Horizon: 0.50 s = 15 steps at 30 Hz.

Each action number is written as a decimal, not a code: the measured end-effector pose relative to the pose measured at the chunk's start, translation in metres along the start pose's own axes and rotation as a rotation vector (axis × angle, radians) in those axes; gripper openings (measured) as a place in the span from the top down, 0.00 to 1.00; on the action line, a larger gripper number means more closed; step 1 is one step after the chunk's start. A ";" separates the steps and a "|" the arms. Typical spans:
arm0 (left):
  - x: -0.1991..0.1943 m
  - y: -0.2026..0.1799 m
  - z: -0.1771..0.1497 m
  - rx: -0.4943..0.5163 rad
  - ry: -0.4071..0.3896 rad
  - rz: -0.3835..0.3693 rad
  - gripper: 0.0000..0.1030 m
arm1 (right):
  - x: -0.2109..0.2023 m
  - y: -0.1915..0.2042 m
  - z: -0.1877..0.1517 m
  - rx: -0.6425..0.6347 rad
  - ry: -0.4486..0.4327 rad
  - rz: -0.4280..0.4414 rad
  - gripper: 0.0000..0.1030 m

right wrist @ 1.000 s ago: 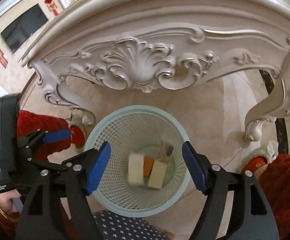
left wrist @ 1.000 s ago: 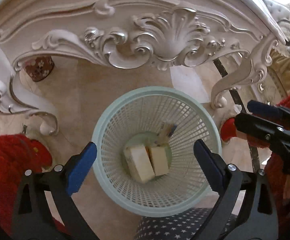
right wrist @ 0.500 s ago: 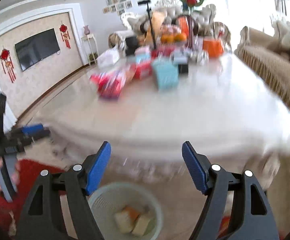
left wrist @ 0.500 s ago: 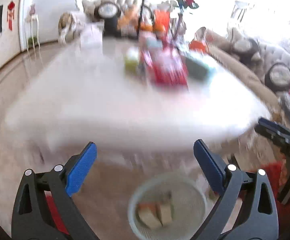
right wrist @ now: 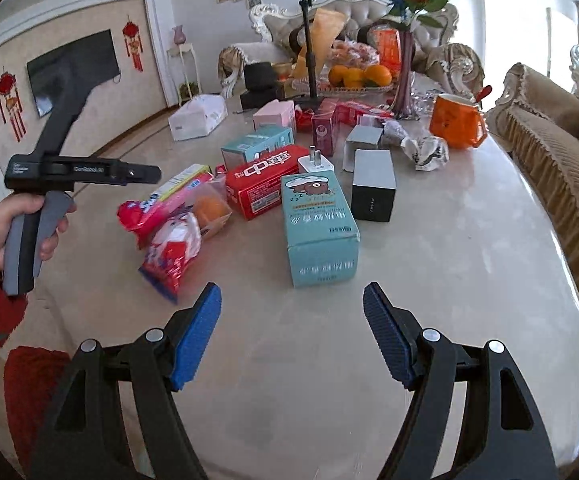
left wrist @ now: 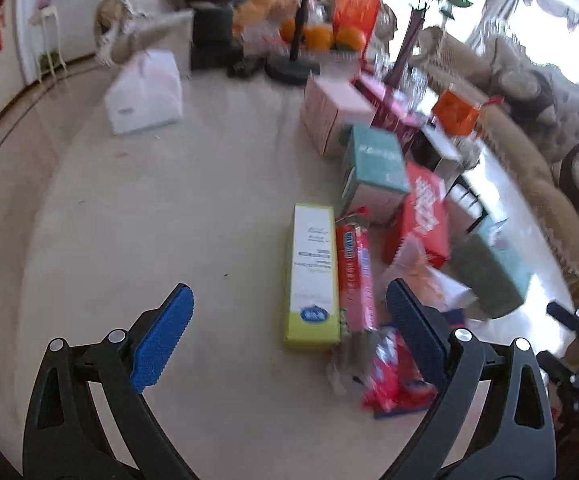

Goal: Collect trash
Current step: 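Grasp the yellow-green box with the left tool while the right tool grasps the teal mosquito-liquid box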

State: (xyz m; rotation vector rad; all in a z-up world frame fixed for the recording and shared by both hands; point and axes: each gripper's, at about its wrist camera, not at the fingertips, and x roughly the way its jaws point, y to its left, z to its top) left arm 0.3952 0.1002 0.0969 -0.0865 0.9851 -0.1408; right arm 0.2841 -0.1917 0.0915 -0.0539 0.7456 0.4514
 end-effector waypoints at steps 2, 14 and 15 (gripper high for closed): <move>0.016 -0.002 0.004 0.035 0.048 0.011 0.08 | 0.007 -0.002 0.004 -0.005 0.009 -0.002 0.32; 0.034 0.019 0.023 0.081 0.103 -0.002 0.08 | 0.035 -0.009 0.022 -0.019 0.040 0.001 0.32; 0.035 0.018 0.023 0.083 0.109 -0.015 0.08 | 0.036 -0.009 0.022 -0.018 0.039 0.002 0.32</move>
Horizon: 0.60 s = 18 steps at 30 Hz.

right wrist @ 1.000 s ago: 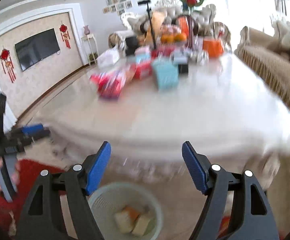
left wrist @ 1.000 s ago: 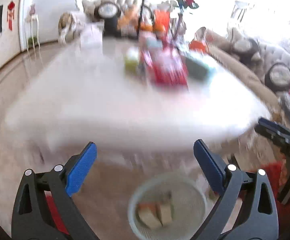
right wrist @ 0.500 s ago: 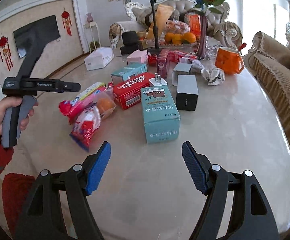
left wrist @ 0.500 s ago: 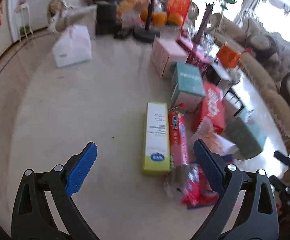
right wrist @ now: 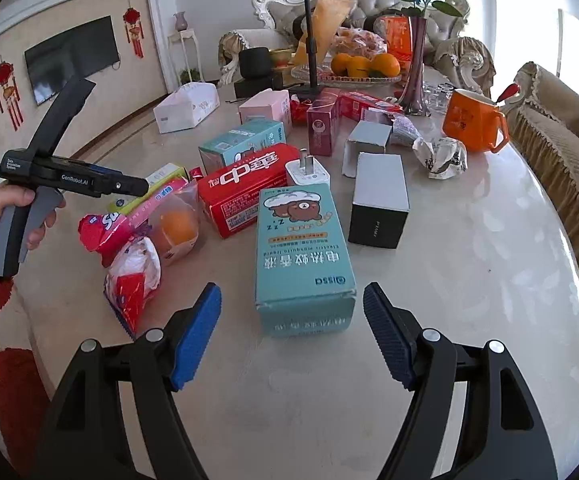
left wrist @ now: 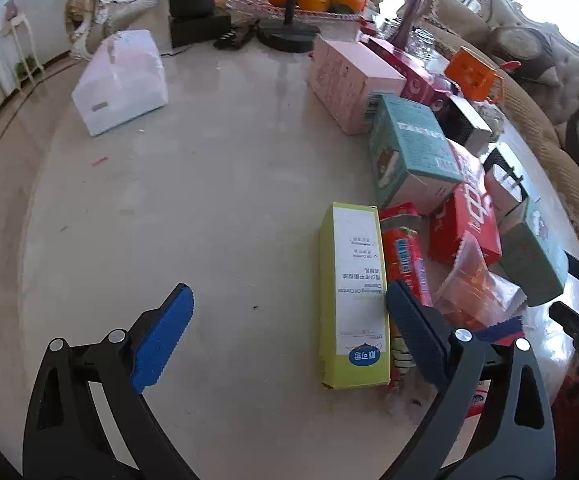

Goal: Collect trash
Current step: 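Grasp the yellow-green box with the left tool while the right tool grasps the teal mosquito-liquid box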

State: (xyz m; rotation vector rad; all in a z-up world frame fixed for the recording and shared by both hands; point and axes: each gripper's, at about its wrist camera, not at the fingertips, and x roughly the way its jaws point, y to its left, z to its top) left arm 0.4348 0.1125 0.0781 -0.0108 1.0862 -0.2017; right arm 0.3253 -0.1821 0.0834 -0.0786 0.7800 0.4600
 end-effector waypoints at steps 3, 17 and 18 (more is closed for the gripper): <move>0.005 -0.011 0.002 0.040 0.006 -0.004 0.08 | 0.004 -0.002 0.003 0.017 0.003 0.012 0.32; 0.019 -0.002 -0.001 0.049 0.007 0.167 0.08 | 0.015 -0.003 0.005 0.022 0.027 0.038 0.32; 0.020 -0.007 0.000 0.060 -0.004 0.180 0.08 | 0.018 -0.003 0.006 0.023 0.036 0.048 0.32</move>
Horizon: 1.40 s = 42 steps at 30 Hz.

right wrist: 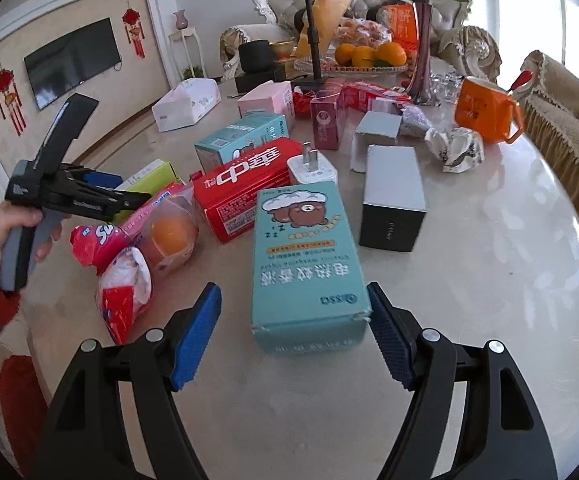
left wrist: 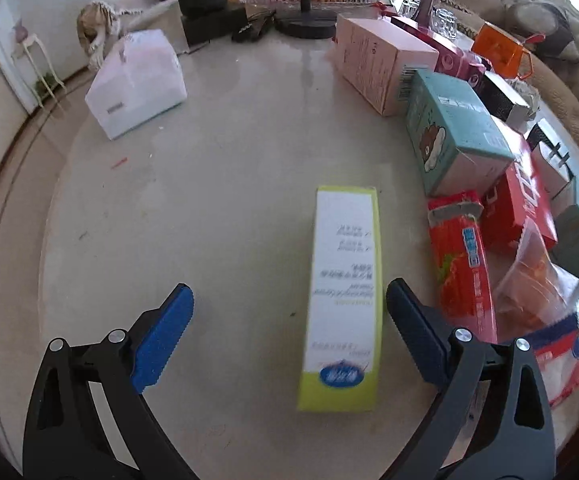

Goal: Collect trash
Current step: 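Grasp the yellow-green box with the left tool while the right tool grasps the teal mosquito-liquid box, then carry both boxes over the wastebasket and open both tools to drop them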

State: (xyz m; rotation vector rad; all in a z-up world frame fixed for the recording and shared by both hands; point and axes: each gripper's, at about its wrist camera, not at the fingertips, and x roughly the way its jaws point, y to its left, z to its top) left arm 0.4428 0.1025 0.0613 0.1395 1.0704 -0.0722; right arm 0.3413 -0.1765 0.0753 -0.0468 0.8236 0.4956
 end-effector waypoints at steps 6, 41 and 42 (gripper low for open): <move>-0.006 -0.017 0.001 0.034 -0.035 -0.032 0.35 | 0.012 0.001 0.007 -0.015 0.049 -0.033 0.54; -0.015 -0.173 -0.389 -0.103 0.145 -0.307 0.71 | -0.023 0.095 -0.297 0.199 0.341 0.103 0.54; -0.013 -0.174 -0.390 -0.104 0.150 -0.302 0.71 | -0.022 0.095 -0.297 0.195 0.338 0.097 0.54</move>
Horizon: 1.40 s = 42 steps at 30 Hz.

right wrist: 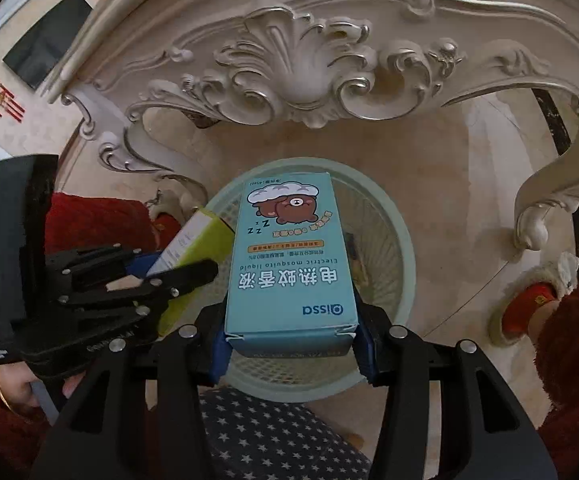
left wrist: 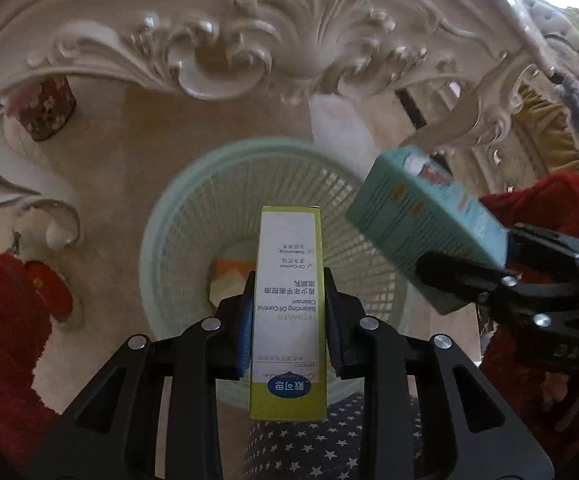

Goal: Collect trash
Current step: 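Carry both boxes over the wastebasket and open both tools to drop them, then grasp the red snack tube with the left tool while the right tool grasps the red-white snack bag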

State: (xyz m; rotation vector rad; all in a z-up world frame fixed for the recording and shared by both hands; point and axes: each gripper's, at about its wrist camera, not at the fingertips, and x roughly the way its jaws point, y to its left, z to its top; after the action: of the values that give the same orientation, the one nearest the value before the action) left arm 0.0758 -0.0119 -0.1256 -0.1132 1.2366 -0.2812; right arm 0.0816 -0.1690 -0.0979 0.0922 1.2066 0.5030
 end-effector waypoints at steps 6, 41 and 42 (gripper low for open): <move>0.008 0.007 0.008 -0.015 -0.013 0.077 0.06 | 0.009 -0.007 0.006 0.030 -0.010 -0.035 0.30; -0.168 0.032 0.318 0.091 -0.379 0.224 0.06 | -0.108 0.051 0.197 -0.198 -0.437 0.059 0.30; -0.162 0.035 0.326 0.100 -0.361 0.232 0.06 | -0.104 0.050 0.203 -0.199 -0.428 0.058 0.30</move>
State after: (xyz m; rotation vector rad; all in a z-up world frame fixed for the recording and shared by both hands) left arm 0.3400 0.0443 0.1207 0.0645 0.8651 -0.1126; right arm 0.2229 -0.1287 0.0835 0.0609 0.7336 0.6160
